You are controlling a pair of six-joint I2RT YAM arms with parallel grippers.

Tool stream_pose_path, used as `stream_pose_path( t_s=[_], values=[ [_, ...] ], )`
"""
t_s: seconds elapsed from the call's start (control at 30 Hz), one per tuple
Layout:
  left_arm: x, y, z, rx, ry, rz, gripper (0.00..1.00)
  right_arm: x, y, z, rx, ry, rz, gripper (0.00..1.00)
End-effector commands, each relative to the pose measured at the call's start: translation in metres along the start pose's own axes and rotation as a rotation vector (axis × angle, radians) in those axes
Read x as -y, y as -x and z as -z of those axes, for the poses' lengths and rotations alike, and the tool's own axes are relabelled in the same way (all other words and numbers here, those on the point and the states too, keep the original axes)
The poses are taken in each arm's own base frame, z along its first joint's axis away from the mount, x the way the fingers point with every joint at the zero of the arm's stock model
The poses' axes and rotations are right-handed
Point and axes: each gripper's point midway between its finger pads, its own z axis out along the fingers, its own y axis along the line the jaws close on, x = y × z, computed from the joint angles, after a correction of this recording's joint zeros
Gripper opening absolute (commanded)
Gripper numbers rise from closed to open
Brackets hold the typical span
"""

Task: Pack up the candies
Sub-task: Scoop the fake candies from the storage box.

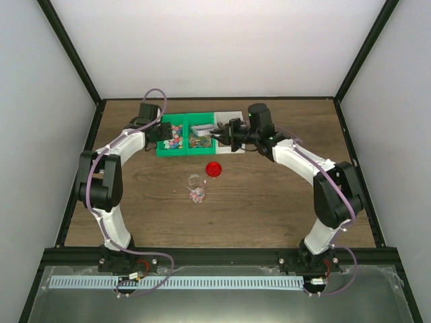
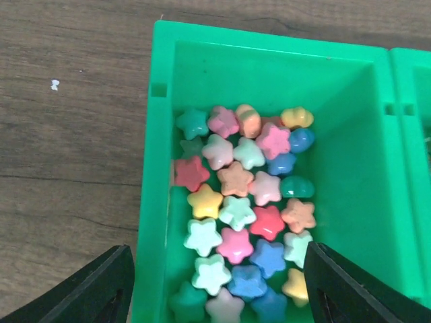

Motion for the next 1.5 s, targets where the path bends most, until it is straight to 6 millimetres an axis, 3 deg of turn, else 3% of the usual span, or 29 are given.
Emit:
stream_pose_path(
  t_s=[0.0,0.23,0.33,0.4,0.47,0.53,0.77,0.97,1.13,1.27,1.47],
  values=[
    [-0.007,-0.002,-0.014,-0.06,0.017,0.011,0.67,-0.016,-0.006,-0.008,-0.032,0.019,0.007,0.01],
    [-0.014,-0.001,-0.021,-0.097,0.029,0.03,0.39,-0.005,0.002,-0.014,-0.016,-0.011,-0.027,0.01],
    [-0.017,-0.005,-0.023,-0.11,0.042,0.023,0.35,0.002,0.008,-0.02,-0.016,-0.019,-0.044,0.01],
    [-0.019,-0.006,-0.022,-0.113,0.053,0.022,0.38,0.002,0.005,-0.025,-0.035,-0.006,-0.044,0.01],
    [-0.02,-0.001,-0.017,-0.097,0.058,0.023,0.56,-0.002,0.002,-0.028,-0.052,0.006,-0.032,0.01],
    [-0.019,0.004,-0.015,-0.089,0.041,0.017,0.67,-0.001,0.001,-0.031,-0.059,0.001,-0.025,0.01],
    [-0.031,0.021,-0.023,-0.08,0.086,-0.003,0.67,0.008,0.01,-0.036,-0.058,-0.006,-0.034,0.01],
    [-0.04,0.007,-0.039,-0.116,0.122,-0.032,0.48,0.005,0.017,-0.044,-0.054,-0.013,-0.026,0.01],
    [-0.04,0.0,-0.046,-0.146,0.12,-0.042,0.39,0.001,0.021,-0.045,-0.049,-0.011,-0.021,0.01],
    [-0.041,-0.002,-0.046,-0.154,0.124,-0.042,0.14,0.003,0.023,-0.042,-0.043,-0.013,-0.03,0.01],
    [-0.039,-0.006,-0.044,-0.164,0.133,-0.024,0.04,0.011,0.028,-0.04,-0.01,-0.05,-0.054,0.01]
  ],
)
